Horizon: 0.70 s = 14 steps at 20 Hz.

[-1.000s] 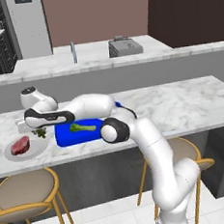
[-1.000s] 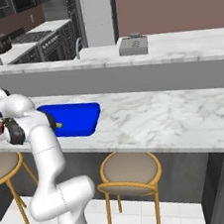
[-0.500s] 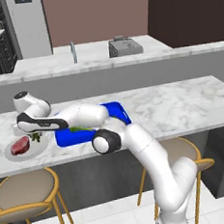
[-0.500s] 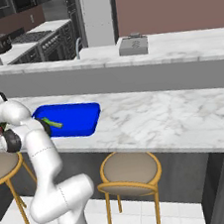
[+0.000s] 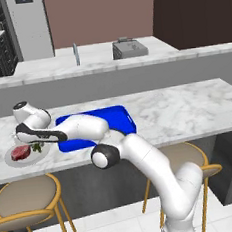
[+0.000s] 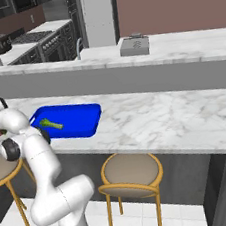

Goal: Create a steak meal by picking up the steak and asparagus from the tray and placing them on the plate. Leave the celery on the tray.

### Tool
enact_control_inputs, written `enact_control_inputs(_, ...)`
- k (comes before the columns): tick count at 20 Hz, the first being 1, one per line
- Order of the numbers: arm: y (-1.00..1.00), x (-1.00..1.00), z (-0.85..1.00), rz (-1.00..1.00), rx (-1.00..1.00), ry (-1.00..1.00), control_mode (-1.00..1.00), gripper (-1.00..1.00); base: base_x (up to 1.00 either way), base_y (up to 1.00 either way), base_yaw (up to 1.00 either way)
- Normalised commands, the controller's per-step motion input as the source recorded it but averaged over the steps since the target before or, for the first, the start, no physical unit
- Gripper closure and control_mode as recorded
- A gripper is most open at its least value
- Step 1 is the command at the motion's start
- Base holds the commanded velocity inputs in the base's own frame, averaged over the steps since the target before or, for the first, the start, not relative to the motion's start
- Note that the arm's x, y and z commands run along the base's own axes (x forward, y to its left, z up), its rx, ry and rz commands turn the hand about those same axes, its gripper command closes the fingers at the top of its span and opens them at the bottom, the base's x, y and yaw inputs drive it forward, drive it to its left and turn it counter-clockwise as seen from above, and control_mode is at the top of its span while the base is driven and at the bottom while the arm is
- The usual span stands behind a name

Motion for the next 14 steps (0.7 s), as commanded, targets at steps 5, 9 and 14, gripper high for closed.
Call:
enact_control_inputs(5,0.00,0.03,-0.25,-0.02,0.00,0.00,-1.00,1.00,0.00,0.00,0.00)
enact_control_inputs(9,0.01,0.11,-0.24,-0.02,0.00,0.00,-1.00,1.00,0.00,0.00,0.00)
enact_control_inputs(14,0.14,0.12,-0.24,-0.01,0.00,0.00,-1.00,1.00,0.00,0.00,0.00)
